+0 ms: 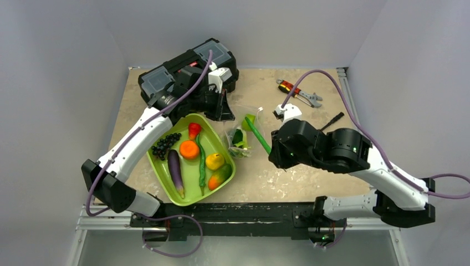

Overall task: Place the food in the zip-top bag and seal the zipper
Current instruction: Place the fake vegetable in the zipper food storage bag.

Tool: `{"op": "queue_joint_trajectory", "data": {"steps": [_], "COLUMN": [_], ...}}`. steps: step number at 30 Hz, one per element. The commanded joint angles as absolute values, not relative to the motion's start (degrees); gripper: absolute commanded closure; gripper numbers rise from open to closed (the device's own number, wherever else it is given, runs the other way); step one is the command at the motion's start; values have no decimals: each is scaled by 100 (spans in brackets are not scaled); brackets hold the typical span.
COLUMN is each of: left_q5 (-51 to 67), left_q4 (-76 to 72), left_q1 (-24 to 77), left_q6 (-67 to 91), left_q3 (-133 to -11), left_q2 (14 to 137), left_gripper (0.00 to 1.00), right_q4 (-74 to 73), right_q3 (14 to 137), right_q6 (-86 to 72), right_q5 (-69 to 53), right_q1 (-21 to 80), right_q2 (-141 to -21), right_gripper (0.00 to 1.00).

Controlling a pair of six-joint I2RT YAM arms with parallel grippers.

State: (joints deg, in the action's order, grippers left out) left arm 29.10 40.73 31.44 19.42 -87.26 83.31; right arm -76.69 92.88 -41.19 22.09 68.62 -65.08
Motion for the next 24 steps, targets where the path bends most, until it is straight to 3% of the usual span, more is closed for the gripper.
{"op": "queue_joint_trajectory", "data": {"steps": [1,13,16,24], "left_q5": [2783,2795,2948,3164], "left_q4": [3694,3370,3323,3264], "left_q1": [3239,3481,3487,3483], "left_q6": [1916,2039,2101,2220], "left_q3": [-8655,-8466,-8456,-8446], "left_q2": [8071,7820,7830,7980], "left_gripper": [100,100,100,100], "right_q4": [-7711,-7746,-7716,-7287], "right_q3": [9635,10427,10636,10955], "right_q6": [-4303,-3776,-3623,-3370], "right_q5": [1833,1047,1099,1662], "right_q1": [6508,5995,5866,5628], "right_q2": [-6927,-8289,-8655,-9361], "right_gripper": [100,100,92,85]}}
